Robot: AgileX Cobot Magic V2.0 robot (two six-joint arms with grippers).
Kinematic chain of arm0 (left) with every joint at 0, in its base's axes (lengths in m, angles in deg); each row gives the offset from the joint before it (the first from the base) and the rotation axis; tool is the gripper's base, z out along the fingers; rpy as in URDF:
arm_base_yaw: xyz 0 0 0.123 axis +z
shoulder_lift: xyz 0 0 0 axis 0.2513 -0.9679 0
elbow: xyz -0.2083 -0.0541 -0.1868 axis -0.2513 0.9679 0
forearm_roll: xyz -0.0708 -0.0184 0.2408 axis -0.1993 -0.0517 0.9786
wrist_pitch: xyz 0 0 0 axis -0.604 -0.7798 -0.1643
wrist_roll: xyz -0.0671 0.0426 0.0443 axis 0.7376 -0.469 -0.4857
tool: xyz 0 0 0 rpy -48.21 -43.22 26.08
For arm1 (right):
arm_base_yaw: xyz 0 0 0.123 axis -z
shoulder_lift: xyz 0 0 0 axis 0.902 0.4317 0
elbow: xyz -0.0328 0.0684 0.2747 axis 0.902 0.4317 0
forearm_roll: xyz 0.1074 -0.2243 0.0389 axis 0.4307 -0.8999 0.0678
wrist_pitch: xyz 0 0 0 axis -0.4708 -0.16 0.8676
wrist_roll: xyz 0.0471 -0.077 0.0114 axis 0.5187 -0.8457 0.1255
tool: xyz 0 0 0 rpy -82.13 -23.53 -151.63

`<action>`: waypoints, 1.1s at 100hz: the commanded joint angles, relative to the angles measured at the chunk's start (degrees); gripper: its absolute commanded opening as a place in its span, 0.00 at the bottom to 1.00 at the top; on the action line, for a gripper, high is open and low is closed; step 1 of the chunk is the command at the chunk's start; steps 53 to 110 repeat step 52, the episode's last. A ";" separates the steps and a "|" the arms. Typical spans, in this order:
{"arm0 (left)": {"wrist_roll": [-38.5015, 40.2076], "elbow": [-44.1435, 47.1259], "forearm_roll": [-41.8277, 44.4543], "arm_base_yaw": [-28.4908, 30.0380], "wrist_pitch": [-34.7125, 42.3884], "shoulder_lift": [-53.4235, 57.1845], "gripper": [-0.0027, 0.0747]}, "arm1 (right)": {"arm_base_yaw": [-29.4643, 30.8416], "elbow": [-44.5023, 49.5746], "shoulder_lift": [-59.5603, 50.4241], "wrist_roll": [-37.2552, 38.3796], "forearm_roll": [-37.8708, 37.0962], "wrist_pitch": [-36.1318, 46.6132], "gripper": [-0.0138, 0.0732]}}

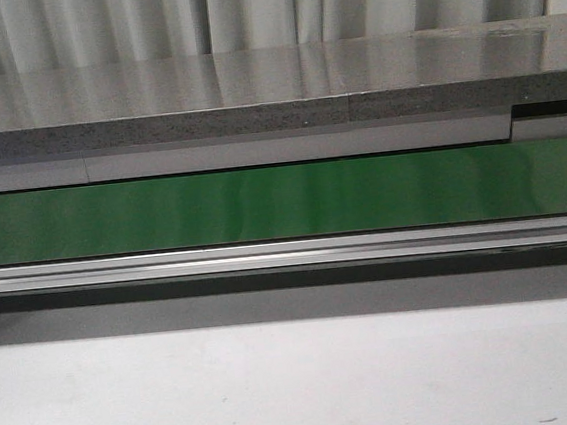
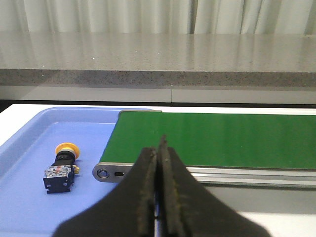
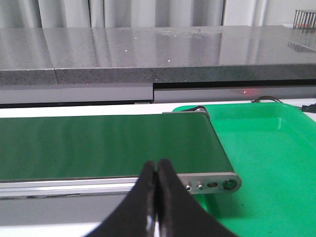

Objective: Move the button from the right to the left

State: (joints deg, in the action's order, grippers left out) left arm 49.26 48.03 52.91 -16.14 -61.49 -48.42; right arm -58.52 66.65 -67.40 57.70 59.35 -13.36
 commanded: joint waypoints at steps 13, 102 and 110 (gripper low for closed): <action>0.76 2.57 -0.59 0.14 4.35 1.76 0.01 | 0.24 -0.19 -1.05 1.41 -1.38 6.57 0.08; 0.76 2.57 -0.59 0.14 4.35 1.76 0.01 | 0.24 -0.19 -1.05 1.41 -1.38 6.57 0.08; 0.76 2.57 -0.59 0.14 4.35 1.76 0.01 | 0.24 -0.19 -1.05 1.41 -1.38 6.57 0.08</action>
